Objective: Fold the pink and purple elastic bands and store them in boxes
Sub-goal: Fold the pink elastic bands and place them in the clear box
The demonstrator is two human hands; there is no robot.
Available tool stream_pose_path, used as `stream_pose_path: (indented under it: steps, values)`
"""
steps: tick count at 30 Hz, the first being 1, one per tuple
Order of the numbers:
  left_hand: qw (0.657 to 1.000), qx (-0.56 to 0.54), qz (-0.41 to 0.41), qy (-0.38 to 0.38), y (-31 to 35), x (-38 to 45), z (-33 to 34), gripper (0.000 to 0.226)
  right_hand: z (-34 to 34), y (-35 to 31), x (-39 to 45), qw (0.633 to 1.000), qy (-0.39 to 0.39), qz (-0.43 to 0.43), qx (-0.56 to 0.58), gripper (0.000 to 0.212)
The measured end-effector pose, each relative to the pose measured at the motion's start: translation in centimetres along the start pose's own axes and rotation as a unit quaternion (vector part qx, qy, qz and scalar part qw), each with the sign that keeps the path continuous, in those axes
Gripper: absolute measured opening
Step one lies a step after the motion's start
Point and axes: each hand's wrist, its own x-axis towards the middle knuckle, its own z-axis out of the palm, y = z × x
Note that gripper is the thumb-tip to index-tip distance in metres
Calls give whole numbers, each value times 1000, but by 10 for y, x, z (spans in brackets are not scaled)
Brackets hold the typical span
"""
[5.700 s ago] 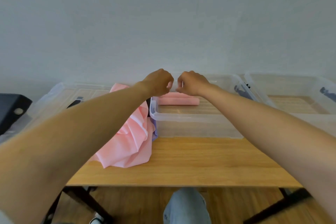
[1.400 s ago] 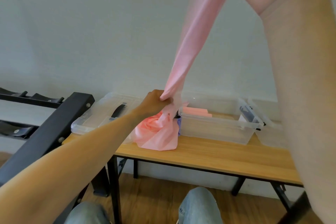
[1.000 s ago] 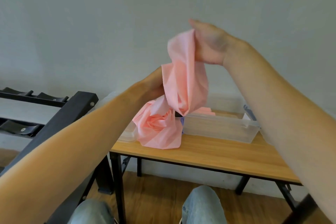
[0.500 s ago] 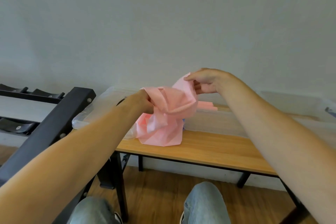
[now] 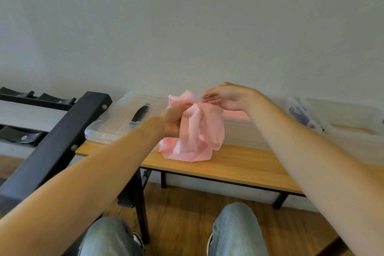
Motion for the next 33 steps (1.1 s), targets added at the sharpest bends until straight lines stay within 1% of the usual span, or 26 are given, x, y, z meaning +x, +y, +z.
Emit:
stream_pose_path:
  steps: [1,3,5,7,8,9,10,11,12,13,14,15,17,18,19,20,21,22,24,26,27,28,29,31,33]
  values:
    - [1000,7,13,10,1,0,-1,29,2,1,-2,1000,6,-14,-6,13]
    - [999,-4,37,16,4,0,1,31,5,0,-5,995,54,-68,-40,20]
    - [997,-28,69,-21,7,-2,5,32,7,-3,-8,981,117,-133,-81,14]
    - [989,-71,118,-55,13,-5,10,29,7,-7,-12,959,162,-193,-130,9]
    - [982,-104,141,-69,16,-5,12,27,9,-9,-16,949,177,-217,-144,8]
    - [975,-133,163,-78,19,-7,13,25,11,-12,-21,940,189,-239,-154,13]
    - [968,-152,184,-80,22,-7,13,26,14,-14,-26,936,191,-257,-147,21]
    - [963,-159,201,-82,24,-8,13,31,17,-16,-32,939,179,-263,-129,31]
    - [960,-160,211,-85,26,-8,13,38,20,-18,-40,950,149,-253,-106,38]
    - [959,-157,216,-93,28,-8,12,46,21,-19,-47,962,100,-236,-93,43]
    - [957,-164,215,-110,30,-7,12,51,22,-18,-52,967,58,-221,-108,50]
    - [955,-169,212,-117,31,-7,13,53,22,-16,-55,961,34,-221,-160,65]
    - [952,-185,206,-130,32,-7,13,52,24,-10,-56,939,20,-238,-247,106]
    - [951,-190,203,-135,31,-6,13,52,27,-7,-55,933,31,-248,-259,117]
    - [951,-193,198,-136,31,-4,11,53,28,-5,-52,929,50,-260,-257,119]
    - [952,-201,193,-130,30,-3,9,53,30,-4,-50,926,75,-273,-252,114]
    - [951,-211,192,-117,29,-2,7,53,30,-3,-46,922,98,-282,-248,104]
    - [950,-219,197,-100,28,0,5,51,30,-2,-44,919,116,-289,-240,93]
    - [953,-207,212,-57,27,1,0,40,30,-1,-41,915,143,-302,-227,66]
    - [963,-167,209,-38,26,1,-3,27,30,-2,-41,914,156,-314,-203,38]
    - [972,-127,196,-24,25,1,-5,24,30,-3,-41,914,167,-320,-188,23]
    - [982,-74,176,-1,24,1,-7,29,29,-5,-42,914,176,-322,-175,10]
    - [988,-14,154,24,23,2,-10,36,27,-7,-41,912,189,-324,-166,10]
    - [989,102,93,57,21,3,-20,57,25,-11,-41,910,204,-326,-159,18]
    - [972,220,-7,88,23,-1,-26,83,23,-15,-42,907,212,-327,-159,25]
